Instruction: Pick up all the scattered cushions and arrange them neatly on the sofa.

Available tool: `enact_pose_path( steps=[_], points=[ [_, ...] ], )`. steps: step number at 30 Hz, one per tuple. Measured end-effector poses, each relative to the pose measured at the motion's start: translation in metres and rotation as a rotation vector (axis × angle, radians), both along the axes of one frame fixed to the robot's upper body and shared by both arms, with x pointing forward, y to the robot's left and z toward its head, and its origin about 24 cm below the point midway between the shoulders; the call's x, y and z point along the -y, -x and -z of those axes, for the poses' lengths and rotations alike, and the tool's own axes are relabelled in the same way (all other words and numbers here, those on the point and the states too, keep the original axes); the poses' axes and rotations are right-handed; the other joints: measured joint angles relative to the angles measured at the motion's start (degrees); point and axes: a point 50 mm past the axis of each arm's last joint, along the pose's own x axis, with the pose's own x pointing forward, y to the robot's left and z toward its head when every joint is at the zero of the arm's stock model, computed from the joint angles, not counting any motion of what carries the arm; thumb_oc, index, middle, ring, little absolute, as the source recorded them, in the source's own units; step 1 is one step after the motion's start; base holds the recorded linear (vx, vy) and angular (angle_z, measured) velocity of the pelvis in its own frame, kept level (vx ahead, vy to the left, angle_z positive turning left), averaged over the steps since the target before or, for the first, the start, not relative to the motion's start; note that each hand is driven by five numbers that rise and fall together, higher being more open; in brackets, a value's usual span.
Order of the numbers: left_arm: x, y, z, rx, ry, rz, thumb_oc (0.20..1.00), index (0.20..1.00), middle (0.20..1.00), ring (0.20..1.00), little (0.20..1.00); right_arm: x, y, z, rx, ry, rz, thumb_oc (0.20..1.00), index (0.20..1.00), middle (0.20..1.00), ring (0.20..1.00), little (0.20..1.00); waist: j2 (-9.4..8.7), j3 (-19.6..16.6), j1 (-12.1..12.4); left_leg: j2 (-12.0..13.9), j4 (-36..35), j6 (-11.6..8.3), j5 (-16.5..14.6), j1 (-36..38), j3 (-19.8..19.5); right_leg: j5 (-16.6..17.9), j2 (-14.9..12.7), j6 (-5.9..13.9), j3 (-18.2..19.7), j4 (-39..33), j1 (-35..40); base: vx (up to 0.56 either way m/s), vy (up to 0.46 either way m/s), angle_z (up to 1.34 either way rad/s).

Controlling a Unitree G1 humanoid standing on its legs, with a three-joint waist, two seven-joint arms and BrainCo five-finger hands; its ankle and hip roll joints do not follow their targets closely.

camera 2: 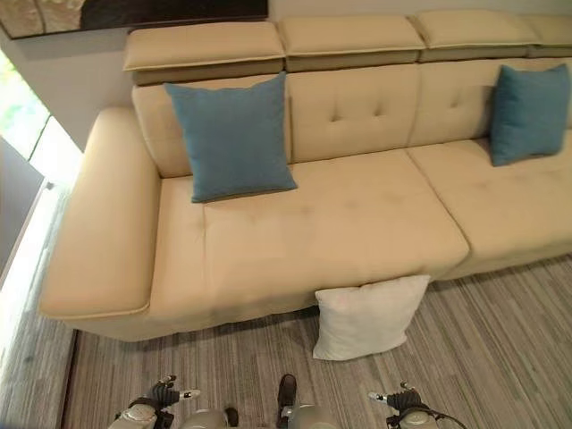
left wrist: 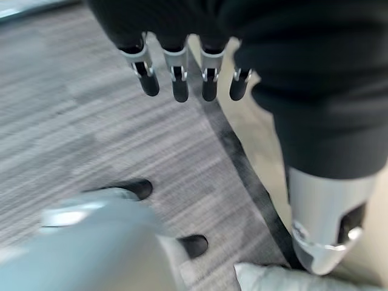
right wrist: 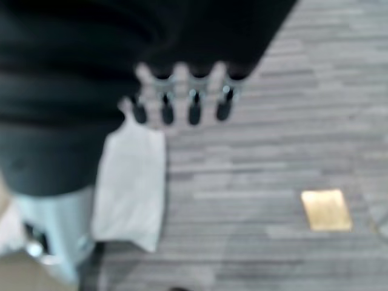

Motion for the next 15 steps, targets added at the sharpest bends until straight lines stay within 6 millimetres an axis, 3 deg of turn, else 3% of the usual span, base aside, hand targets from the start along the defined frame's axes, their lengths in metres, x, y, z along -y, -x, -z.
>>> enact_pose_path(
  steps=[2, 3, 4, 5, 6, 7, 8, 11, 13, 15],
  points=[
    [-0.001, -0.01, -0.003, 0.021, -0.009, 0.016, 1.0, 1.0, 1.0, 1.0, 1.0, -0.005, 0.0, 0.002, 0.002, -0.014, 0.0, 1.0, 1.0, 1.0, 1.0, 1.0, -0.44, -0.1, -0.7, -1.4, -3.1, 4.22, 1.2, -0.1, 0.7, 1.9, -1.2, 1.05, 1.6, 1.2, -2.9, -0.2, 0.222, -0.35],
    [0.0, -0.011, -0.004, 0.021, -0.012, 0.029, 1.0, 1.0, 1.0, 1.0, 1.0, -0.007, -0.001, 0.002, 0.003, -0.019, -0.001, 1.0, 1.0, 1.0, 1.0, 1.0, -0.91, 0.0, -0.5, -2.6, -4.0, 5.29, 2.6, -0.1, 2.2, 2.5, -2.3, 1.76, 2.8, 1.4, -4.1, -0.35, 0.24, -0.8],
    [0.0, -0.012, -0.004, 0.024, -0.018, 0.046, 1.0, 1.0, 1.0, 1.0, 1.0, -0.01, 0.0, 0.004, 0.001, -0.026, -0.001, 1.0, 1.0, 1.0, 1.0, 1.0, -1.68, 0.3, -1.2, -5.6, -3.0, 6.71, 3.5, -1.1, 4.7, 4.1, -4.5, 4.09, 4.6, 1.3, -6.0, -0.3, 0.176, -0.95],
    [0.0, -0.012, -0.004, 0.022, -0.019, 0.045, 1.0, 1.0, 1.0, 1.0, 1.0, -0.012, -0.006, 0.003, 0.013, -0.031, -0.006, 1.0, 1.0, 1.0, 1.0, 1.0, -1.0, 0.8, -0.6, -4.8, -3.7, 8.09, 4.6, -1.4, 7.5, 2.4, -5.0, 6.52, 4.2, 1.9, -6.8, -0.35, 0.149, -1.43],
    [-0.008, -0.009, -0.005, 0.016, -0.036, 0.034, 1.0, 1.0, 1.0, 1.0, 1.0, -0.019, -0.009, 0.004, 0.016, -0.047, -0.008, 1.0, 1.0, 1.0, 1.0, 1.0, 0.21, 1.7, 0.5, -3.9, -4.4, 8.9, 4.7, -2.5, 10.4, 0.4, -5.9, 7.33, 0.9, 8.3, -10.1, -0.23, 0.097, -1.11],
    [-0.013, -0.002, -0.004, 0.001, -0.043, 0.02, 1.0, 1.0, 1.0, 1.0, 1.0, -0.021, -0.006, 0.006, 0.002, -0.053, -0.005, 1.0, 1.0, 1.0, 1.0, 1.0, 0.15, 1.7, 0.3, -3.5, -4.5, 10.1, 6.4, -2.8, 12.7, -1.2, -7.2, 7.02, -2.7, 12.7, -10.5, -0.26, 0.096, -1.25],
    [-0.019, 0.003, -0.003, -0.007, -0.05, -0.005, 1.0, 1.0, 1.0, 1.0, 1.0, -0.022, -0.003, 0.007, -0.007, -0.057, -0.003, 1.0, 1.0, 1.0, 1.0, 1.0, -0.06, 1.6, 1.2, -2.9, -5.5, 10.35, 6.7, -2.2, 15.0, -3.8, -9.1, 6.59, -7.1, 19.5, -11.0, -0.1, 0.009, -0.91],
    [-0.035, 0.022, -0.001, -0.053, -0.081, -0.039, 1.0, 1.0, 1.0, 1.0, 1.0, -0.022, 0.001, 0.008, -0.014, -0.058, -0.001, 1.0, 1.0, 1.0, 1.0, 1.0, 0.07, 1.1, 2.4, -1.3, -6.0, 9.76, 7.0, -1.4, 18.7, -10.1, -9.5, 7.87, -7.6, 27.1, -5.8, -0.07, -0.05, -0.84],
    [-0.042, 0.03, -0.001, -0.072, -0.097, -0.052, 1.0, 1.0, 1.0, 1.0, 1.0, -0.024, 0.008, 0.01, -0.032, -0.062, 0.005, 1.0, 1.0, 1.0, 1.0, 1.0, -0.92, -0.3, 4.2, -0.9, -6.9, 8.55, 7.3, -1.9, 22.0, -12.7, -10.5, 8.2, -9.2, 24.7, -1.3, 0.0, -0.116, -0.86],
    [-0.047, 0.037, 0.0, -0.086, -0.103, -0.076, 1.0, 1.0, 1.0, 1.0, 1.0, -0.028, 0.009, 0.012, -0.033, -0.074, 0.005, 1.0, 1.0, 1.0, 1.0, 1.0, -2.16, -1.1, 4.9, -1.0, -6.9, 6.95, 7.4, -2.3, 23.1, -13.4, -10.3, 8.42, -9.6, 13.4, 4.7, 0.0, -0.147, -0.66]
  ],
)
